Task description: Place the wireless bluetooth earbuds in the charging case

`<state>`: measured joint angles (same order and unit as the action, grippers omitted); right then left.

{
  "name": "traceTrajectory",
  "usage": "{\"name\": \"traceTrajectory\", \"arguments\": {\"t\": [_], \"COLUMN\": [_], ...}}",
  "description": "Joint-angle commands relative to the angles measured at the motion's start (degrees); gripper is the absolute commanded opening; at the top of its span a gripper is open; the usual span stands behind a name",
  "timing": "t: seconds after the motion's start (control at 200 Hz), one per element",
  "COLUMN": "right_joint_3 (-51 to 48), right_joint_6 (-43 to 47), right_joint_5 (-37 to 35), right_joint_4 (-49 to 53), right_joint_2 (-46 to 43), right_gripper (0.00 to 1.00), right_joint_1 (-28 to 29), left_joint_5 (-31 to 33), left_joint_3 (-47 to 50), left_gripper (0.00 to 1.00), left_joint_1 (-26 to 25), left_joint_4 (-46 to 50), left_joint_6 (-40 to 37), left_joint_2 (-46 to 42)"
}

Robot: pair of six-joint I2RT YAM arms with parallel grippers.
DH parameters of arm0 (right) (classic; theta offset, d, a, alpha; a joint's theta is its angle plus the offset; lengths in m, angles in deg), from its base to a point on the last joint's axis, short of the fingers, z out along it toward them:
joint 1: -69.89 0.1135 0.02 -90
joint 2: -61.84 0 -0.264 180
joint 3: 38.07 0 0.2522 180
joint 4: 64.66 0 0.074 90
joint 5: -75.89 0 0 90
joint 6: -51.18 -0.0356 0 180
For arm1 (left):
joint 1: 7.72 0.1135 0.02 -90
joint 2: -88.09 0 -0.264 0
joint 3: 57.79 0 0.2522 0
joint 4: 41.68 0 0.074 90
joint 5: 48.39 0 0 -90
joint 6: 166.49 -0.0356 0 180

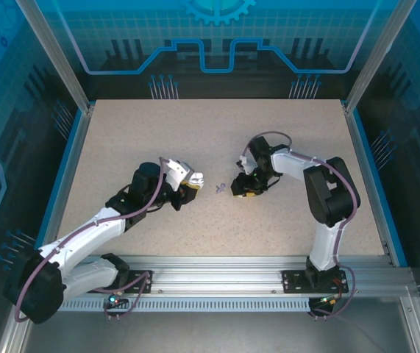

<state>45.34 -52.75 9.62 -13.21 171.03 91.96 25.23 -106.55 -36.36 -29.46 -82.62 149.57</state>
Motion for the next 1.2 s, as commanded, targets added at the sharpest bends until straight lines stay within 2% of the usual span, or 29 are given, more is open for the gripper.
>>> {"name": "traceTrajectory", "arguments": {"t": [0.0, 0.235, 0.53, 0.815, 1.196], "right_joint_3": [1.06, 5.3, 13.28, 14.82, 14.04], "right_joint_6": [3.51, 11.48, 15.62, 15.94, 15.27], "right_joint_5": [-1.45, -11.52, -23.6, -24.78, -22.93], "right_joint_4": [2.77, 8.26, 12.43, 13.89, 14.01], "right_joint_2": [-4.08, -3.49, 4.56, 6.83, 9.77], "right_gripper": [0.5, 0.51, 0.51, 0.51, 0.51], "right_joint_1": [-0.45, 2.91, 9.71, 10.26, 10.1], "left_joint_5": [-1.03, -1.2, -1.24, -1.15, -1.38], "left_joint_3": [-2.0, -2.37, -2.35, -2.0, -1.71], "left_gripper": [0.09, 0.09, 0.09, 0.09, 0.09], "left_joint_1": [0.48, 0.69, 0.87, 1.23, 1.58], "left_joint_4": [0.48, 0.35, 0.64, 0.78, 0.76], "left_joint_6": [-0.72, -0.29, -0.11, -0.16, 0.15], "left_joint_2": [-1.27, -1.45, -1.84, -2.41, -2.31]}}
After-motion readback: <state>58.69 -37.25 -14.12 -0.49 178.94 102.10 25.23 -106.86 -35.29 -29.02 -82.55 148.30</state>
